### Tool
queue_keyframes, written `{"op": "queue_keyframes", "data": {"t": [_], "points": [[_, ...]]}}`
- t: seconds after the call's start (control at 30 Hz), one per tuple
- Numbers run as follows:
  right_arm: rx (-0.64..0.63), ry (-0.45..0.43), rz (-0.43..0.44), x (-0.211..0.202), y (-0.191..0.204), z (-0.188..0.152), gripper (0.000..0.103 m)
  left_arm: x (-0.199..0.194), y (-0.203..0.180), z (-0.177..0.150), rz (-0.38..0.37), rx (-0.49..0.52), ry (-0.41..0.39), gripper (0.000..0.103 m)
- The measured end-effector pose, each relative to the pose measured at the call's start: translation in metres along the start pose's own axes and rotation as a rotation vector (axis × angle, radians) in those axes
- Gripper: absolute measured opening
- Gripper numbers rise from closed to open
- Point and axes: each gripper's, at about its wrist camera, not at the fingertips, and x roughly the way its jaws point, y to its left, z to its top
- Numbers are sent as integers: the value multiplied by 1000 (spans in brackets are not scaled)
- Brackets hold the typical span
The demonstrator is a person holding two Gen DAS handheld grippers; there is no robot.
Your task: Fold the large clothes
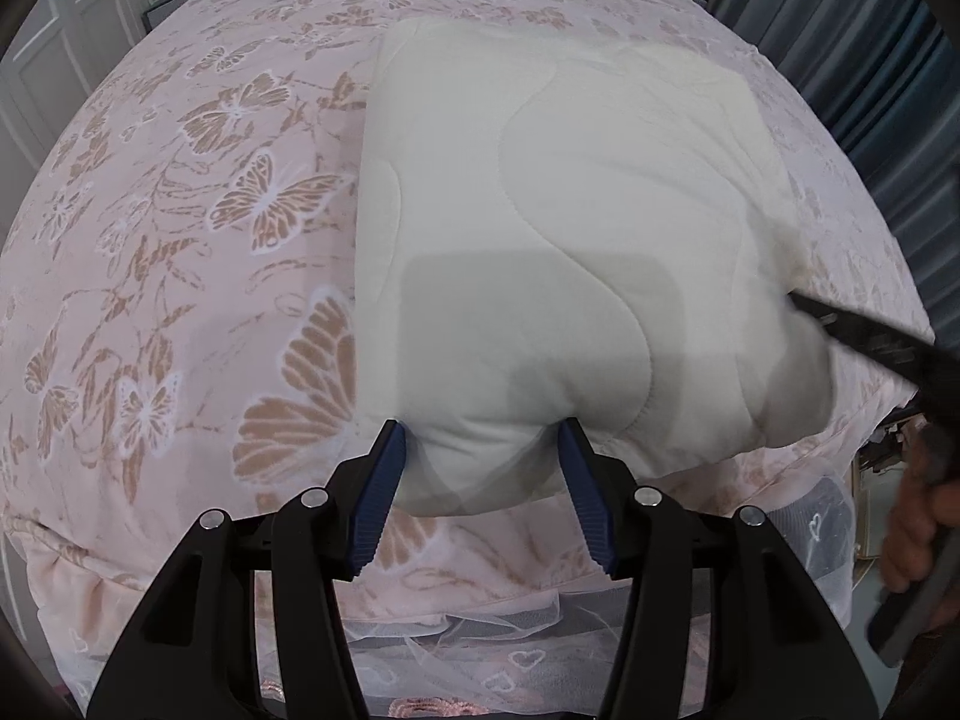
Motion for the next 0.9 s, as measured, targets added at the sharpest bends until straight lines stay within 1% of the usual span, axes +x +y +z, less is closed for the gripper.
{"op": "queue_keyframes", "data": {"t": [0.07,0.13,0.17,0.2,0.23,0.3,0.4,0.5,0.57,0.67,0.73,0.77,0.8,0.9], "points": [[-8,-4,-2,-4,2,3,5,-1,-6,-2,9,21,-4,53],[-3,-25,10,-17,2,5,12,-4,-9,-3,21,32,-13,53],[5,-39,15,-23,1,4,13,-5,-9,-3,24,33,-13,54],[17,-57,18,-31,-1,2,20,-5,-8,-3,23,28,-6,55],[35,-82,11,-41,-4,-1,32,-5,-6,-3,20,20,-1,56],[58,-117,-3,-53,-8,-3,47,-5,-1,-2,14,-1,5,57],[90,-114,23,-57,-13,-4,57,-8,5,-2,-1,-37,11,62],[122,-84,51,-48,-19,-6,63,-11,9,-1,-8,-66,14,70],[147,-64,72,-40,-23,-5,67,-13,12,1,-4,-77,6,78],[173,-38,98,-28,-25,-7,72,-18,21,7,12,-103,-28,85],[195,-26,117,-20,-29,-9,77,-17,26,12,13,-117,-37,87],[205,-22,124,-16,-31,-10,78,-15,29,15,9,-120,-32,90],[218,-18,135,-12,-33,-10,79,-10,32,18,-2,-125,-21,90],[262,-10,186,0,-40,-11,80,5,38,24,-48,-154,15,93]]}}
